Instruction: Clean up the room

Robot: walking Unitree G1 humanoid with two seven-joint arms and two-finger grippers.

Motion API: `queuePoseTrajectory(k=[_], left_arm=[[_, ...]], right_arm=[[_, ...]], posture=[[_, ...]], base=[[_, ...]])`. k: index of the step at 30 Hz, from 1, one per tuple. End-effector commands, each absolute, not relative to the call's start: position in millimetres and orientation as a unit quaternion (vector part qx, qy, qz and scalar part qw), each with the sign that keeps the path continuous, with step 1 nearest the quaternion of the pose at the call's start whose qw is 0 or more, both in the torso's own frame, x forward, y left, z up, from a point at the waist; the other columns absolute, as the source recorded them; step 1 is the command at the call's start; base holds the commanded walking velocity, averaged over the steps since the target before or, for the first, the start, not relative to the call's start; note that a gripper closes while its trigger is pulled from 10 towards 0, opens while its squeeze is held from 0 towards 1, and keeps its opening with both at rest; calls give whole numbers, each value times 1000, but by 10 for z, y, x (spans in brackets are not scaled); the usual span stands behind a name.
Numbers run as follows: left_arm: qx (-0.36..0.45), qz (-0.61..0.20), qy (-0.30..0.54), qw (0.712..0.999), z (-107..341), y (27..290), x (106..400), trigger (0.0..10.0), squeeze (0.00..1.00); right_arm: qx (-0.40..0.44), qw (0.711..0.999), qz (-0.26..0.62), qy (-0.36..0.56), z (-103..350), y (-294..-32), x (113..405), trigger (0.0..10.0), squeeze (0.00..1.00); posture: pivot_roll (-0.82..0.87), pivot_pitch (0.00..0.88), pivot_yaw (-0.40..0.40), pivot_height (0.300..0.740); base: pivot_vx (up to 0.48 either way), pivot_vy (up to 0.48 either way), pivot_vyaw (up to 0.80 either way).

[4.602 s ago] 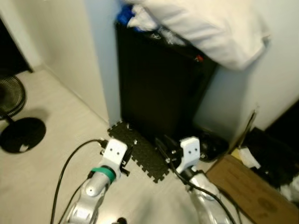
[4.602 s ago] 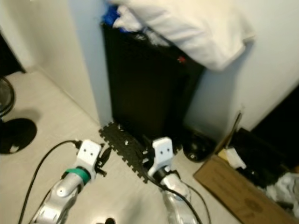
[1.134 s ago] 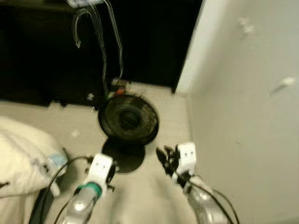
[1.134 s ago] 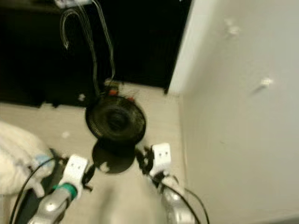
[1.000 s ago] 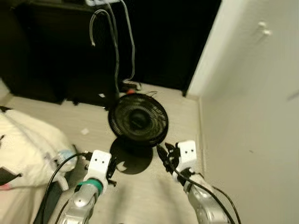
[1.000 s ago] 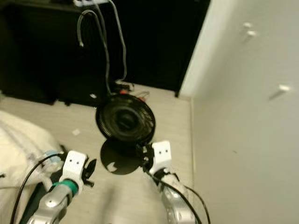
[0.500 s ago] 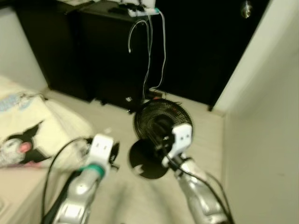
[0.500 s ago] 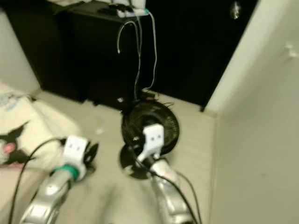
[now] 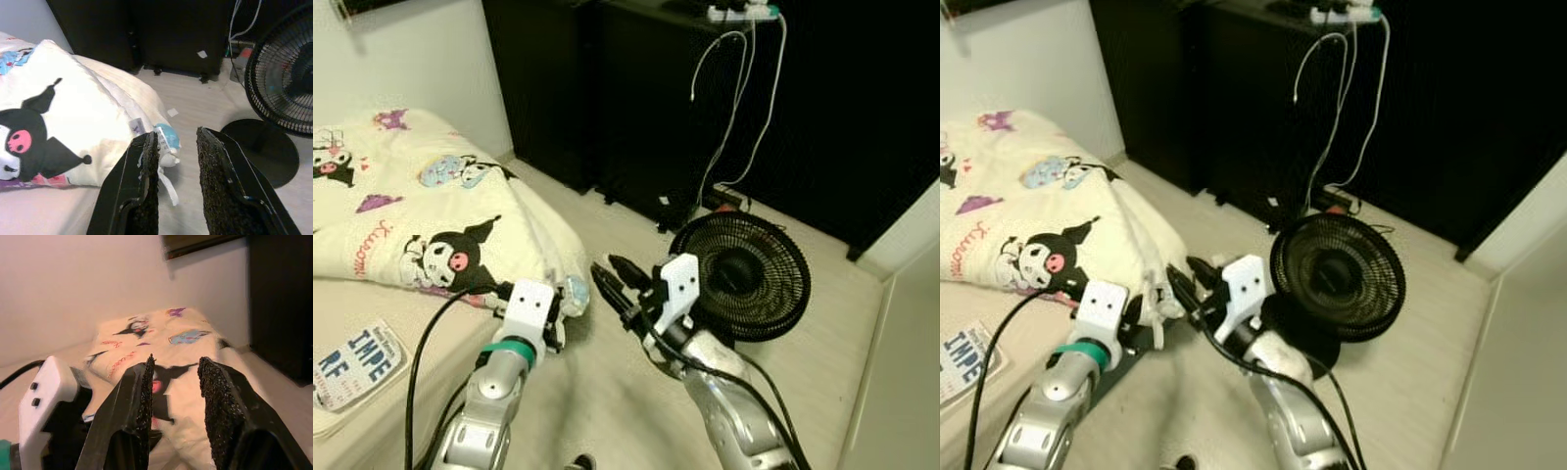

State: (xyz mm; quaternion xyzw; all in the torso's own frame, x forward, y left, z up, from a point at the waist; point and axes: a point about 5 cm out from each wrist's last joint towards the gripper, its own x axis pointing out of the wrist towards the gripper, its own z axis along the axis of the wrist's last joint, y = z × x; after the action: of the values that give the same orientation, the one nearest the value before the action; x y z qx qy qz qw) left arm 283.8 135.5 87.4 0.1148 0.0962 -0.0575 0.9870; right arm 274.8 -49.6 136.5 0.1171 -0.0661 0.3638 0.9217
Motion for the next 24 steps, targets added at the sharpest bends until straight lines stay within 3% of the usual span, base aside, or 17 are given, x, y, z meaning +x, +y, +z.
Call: queuePoseTrajectory(k=[1, 24], left_arm=[[123, -41, 113, 985, 817, 1416, 2826, 10000, 0], [132, -30, 110, 985, 815, 1423, 2844, 10000, 0]], right_arm=[[132, 913, 382, -63, 1373, -429, 2696, 10000, 0], [158, 905, 393, -53, 1376, -444, 2651, 10000, 0]], posture=[[54, 23, 5, 740], [52, 32, 5, 740]], base=[[0, 0, 700], [0, 0, 699]])
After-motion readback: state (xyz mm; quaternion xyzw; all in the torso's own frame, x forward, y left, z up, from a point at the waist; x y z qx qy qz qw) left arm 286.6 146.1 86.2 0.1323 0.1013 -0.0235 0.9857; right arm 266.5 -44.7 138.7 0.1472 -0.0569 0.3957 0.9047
